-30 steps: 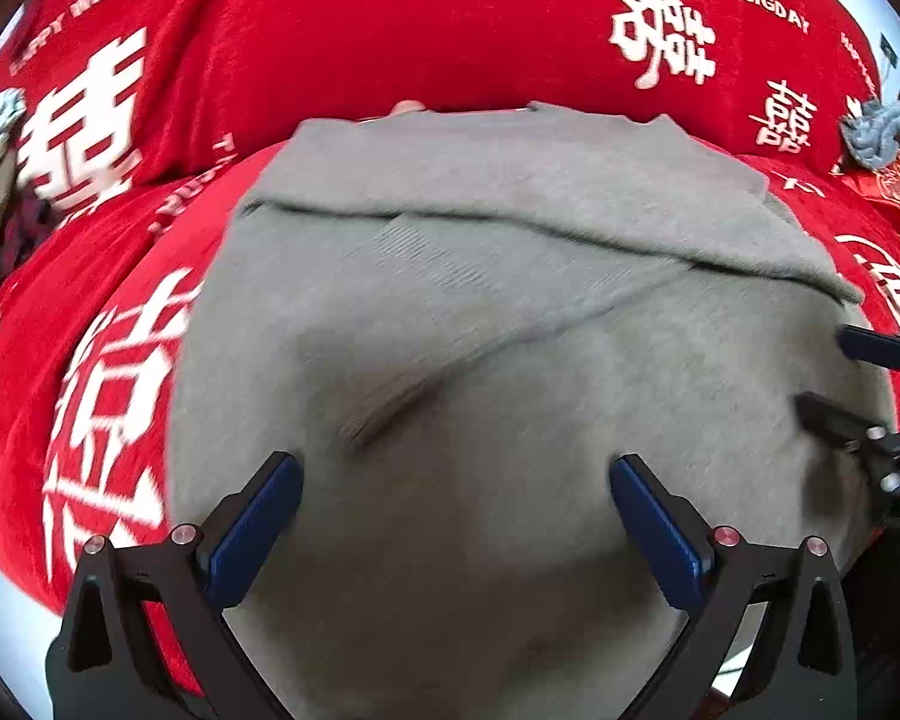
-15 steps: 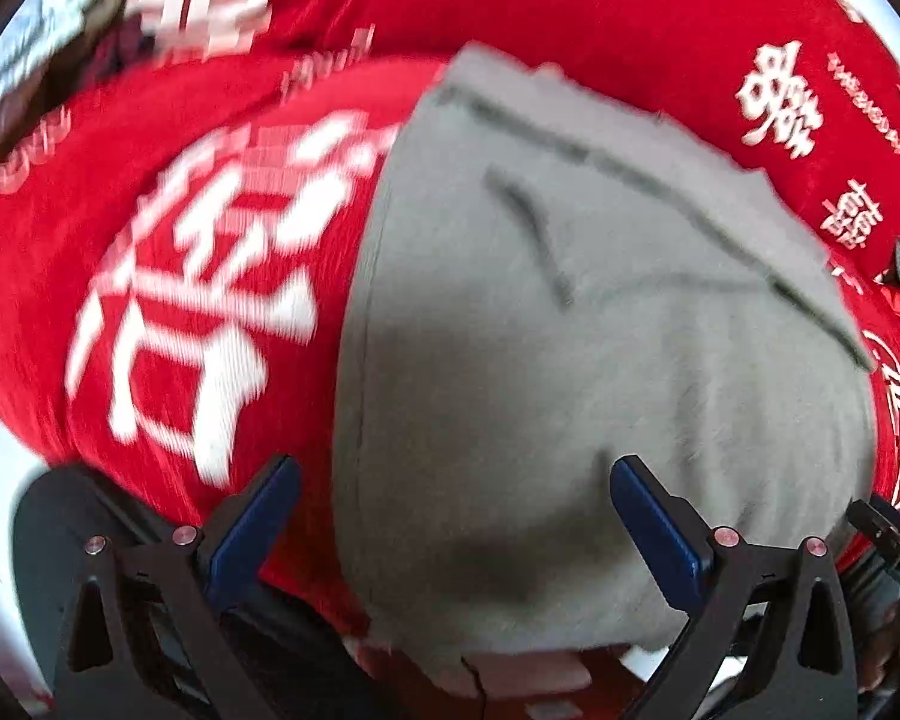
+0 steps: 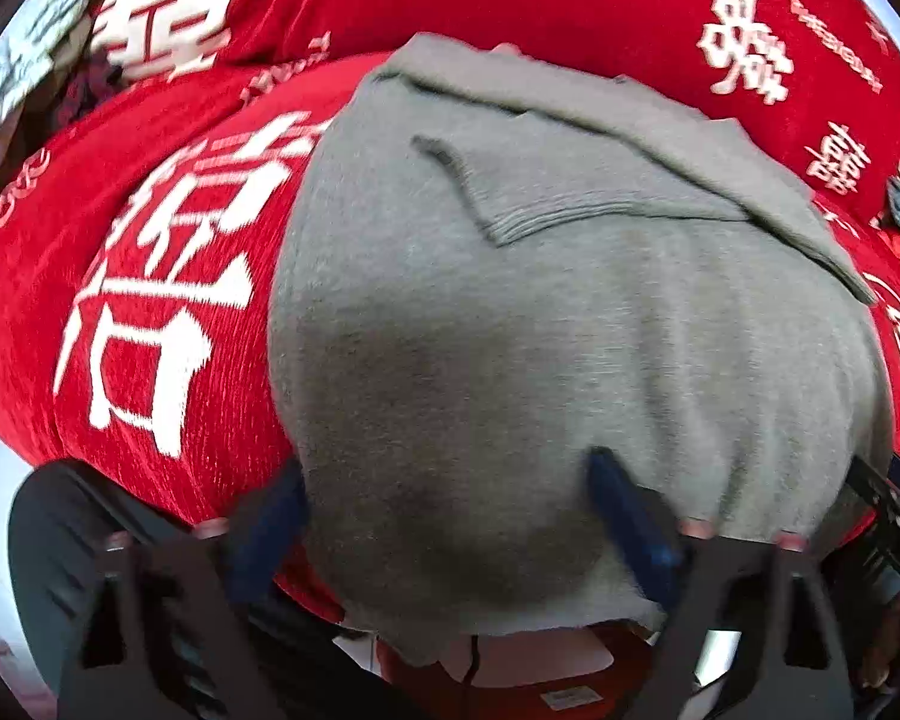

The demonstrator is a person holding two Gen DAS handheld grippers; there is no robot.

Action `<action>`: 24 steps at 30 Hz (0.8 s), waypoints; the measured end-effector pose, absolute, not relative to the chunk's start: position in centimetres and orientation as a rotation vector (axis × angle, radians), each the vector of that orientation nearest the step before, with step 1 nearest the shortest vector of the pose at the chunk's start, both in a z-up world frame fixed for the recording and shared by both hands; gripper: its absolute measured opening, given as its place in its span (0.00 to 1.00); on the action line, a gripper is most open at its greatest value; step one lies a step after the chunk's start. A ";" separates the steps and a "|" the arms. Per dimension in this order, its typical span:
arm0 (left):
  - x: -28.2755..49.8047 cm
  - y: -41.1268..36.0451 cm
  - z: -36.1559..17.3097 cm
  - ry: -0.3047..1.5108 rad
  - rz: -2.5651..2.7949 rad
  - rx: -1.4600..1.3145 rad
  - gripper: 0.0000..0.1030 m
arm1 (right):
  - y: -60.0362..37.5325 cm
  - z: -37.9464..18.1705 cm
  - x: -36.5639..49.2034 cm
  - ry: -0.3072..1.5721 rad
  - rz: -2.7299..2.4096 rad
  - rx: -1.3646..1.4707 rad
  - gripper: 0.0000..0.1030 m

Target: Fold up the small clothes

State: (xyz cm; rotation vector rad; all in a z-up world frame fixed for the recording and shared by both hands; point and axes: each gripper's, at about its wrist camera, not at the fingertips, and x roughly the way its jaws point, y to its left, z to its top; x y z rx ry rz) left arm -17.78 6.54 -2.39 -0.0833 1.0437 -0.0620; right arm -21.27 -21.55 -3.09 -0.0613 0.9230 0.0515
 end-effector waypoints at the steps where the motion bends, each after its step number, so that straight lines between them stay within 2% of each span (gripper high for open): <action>1: -18.1 6.1 -2.0 1.028 -0.071 -0.063 0.59 | -21.2 -3.0 -21.3 0.920 0.056 -0.070 0.30; 2: -18.4 5.7 -1.7 1.013 -0.076 -0.037 0.46 | -21.0 -2.8 -21.4 0.918 0.063 -0.075 0.19; 5: -18.5 5.2 -1.2 0.990 -0.076 0.010 0.29 | -22.0 -2.4 -21.3 0.920 0.088 -0.001 0.15; 8: -18.2 6.2 -0.8 0.991 -0.090 -0.029 0.19 | -24.0 -2.0 -21.3 0.916 0.138 0.132 0.13; 11: -17.8 7.4 -0.4 0.996 -0.123 -0.116 0.13 | -24.9 -1.2 -21.4 0.890 0.172 0.188 0.13; 17: -16.7 8.0 1.5 0.950 -0.146 -0.141 0.13 | -25.3 2.0 -20.7 0.812 0.243 0.241 0.13; 24: -12.7 7.7 6.8 0.838 -0.157 -0.125 0.13 | -25.6 6.7 -16.0 0.701 0.257 0.286 0.13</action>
